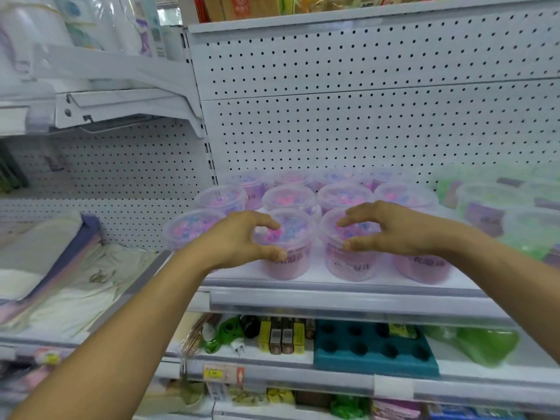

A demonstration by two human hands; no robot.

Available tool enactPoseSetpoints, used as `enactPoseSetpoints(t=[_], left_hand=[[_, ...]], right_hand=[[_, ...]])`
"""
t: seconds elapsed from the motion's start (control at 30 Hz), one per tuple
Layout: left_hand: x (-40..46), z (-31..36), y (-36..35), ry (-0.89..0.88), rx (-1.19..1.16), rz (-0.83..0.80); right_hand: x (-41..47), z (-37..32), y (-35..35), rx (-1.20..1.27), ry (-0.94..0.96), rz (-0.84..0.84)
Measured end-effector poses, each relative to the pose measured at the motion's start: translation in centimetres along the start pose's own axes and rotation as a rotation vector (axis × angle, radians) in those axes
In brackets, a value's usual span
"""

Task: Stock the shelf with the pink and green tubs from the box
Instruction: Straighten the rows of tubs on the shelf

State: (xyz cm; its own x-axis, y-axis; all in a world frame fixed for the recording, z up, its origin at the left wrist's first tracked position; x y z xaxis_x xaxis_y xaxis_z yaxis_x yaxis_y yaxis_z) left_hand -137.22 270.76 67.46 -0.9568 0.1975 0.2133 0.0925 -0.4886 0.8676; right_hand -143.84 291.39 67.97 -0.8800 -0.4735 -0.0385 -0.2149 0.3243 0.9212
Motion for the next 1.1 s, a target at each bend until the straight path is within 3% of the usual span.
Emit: enactPoseSetpoints(t=[0.23,0.3,0.43,0.57,0.8,0.93,1.0,1.1], left_hand=[[-4.9,-4.6,7.7,0.017,0.057,0.351],[-6.0,-7.4,8.5,0.097,0.097,0.297],[-7.1,-11.6,7.5,0.269,-0.102,0.160],[-6.3,-11.6,7.0,0.216,-0.145,0.167],[-3.9,-10.8,6.5,0.096,-0.025,0.023],[-1.1,-13.5,9.8,0.165,-0.157,0.198],[0.5,-15.4,9.3,0.217,-0.183,0.144],[2.3,-17.1,7.1,0.260,-0.219,0.057]], right_hand=[[-0.1,-1.3,0.6,0.010,0.013,0.091],[0.3,-2.8,1.0,0.040,0.049,0.142],[1.6,-7.5,-0.1,0.033,0.146,0.095],[3.1,-10.3,-2.7,-0.059,0.165,-0.028],[4.2,-10.4,-3.4,-0.136,0.090,-0.089],[5.8,-10.5,-1.8,-0.040,0.023,0.014],[7.1,-10.2,-1.1,0.010,-0.025,0.084],[9.0,-9.2,-2.2,-0.008,-0.099,0.041]])
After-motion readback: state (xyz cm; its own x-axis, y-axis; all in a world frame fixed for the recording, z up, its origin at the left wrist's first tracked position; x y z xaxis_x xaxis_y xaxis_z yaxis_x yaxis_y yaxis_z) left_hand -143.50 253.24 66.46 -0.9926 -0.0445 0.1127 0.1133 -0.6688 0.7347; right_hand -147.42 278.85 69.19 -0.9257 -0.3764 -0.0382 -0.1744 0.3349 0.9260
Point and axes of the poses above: each hand's wrist, its own x-axis towards the middle knuckle, its own y-axis out of the back of the hand, z = x × y, the point moved 10 cm from there along x, towards the middle knuckle, and after that the axes turned 14 degrees about -y, right-handed, at the moved point
